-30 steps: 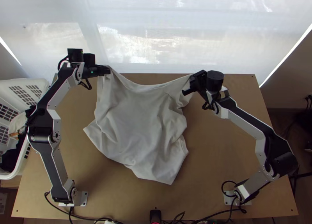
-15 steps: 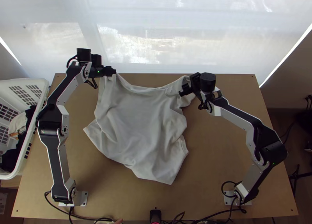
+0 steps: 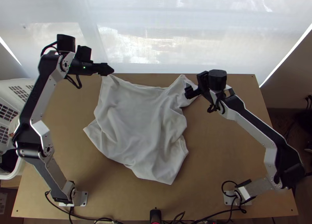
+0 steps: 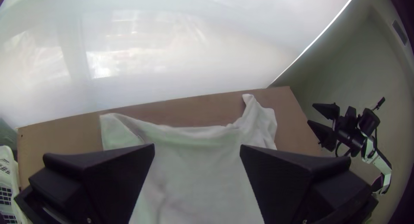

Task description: Fold the t-shirt

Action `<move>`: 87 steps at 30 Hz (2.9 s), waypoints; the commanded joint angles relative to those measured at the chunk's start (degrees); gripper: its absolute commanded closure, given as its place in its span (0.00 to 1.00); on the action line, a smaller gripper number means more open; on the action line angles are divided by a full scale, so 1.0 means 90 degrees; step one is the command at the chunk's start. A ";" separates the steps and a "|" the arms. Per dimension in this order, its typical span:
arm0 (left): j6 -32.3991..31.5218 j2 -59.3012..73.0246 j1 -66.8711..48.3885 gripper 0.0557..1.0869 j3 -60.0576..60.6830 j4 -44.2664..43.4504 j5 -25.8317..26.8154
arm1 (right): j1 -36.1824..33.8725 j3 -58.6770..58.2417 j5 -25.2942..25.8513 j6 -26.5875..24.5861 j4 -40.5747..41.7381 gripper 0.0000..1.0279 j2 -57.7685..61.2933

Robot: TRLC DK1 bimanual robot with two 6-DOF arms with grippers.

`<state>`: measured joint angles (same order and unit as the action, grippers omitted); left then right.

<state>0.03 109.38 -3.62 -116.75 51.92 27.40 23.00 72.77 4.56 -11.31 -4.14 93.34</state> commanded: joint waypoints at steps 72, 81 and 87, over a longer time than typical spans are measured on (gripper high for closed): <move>0.2155 -0.3101 0.0851 0.97 0.5658 -0.0466 -0.1911 | 0.1633 -0.2217 -0.0946 0.0163 -0.4686 0.05 -0.4287; 0.1969 -0.3667 0.0861 0.97 0.4583 0.0315 -0.1687 | 0.1819 -0.2578 -0.1161 0.0192 -0.4218 0.05 -0.3848; 0.1852 -0.3785 0.0861 0.97 0.4290 0.0413 -0.1648 | 0.2249 -0.2617 -0.1229 0.0241 -0.3729 0.05 -0.3320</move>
<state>17.87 77.21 4.12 -74.15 53.78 11.97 39.79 50.33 -5.67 -9.65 -41.43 59.29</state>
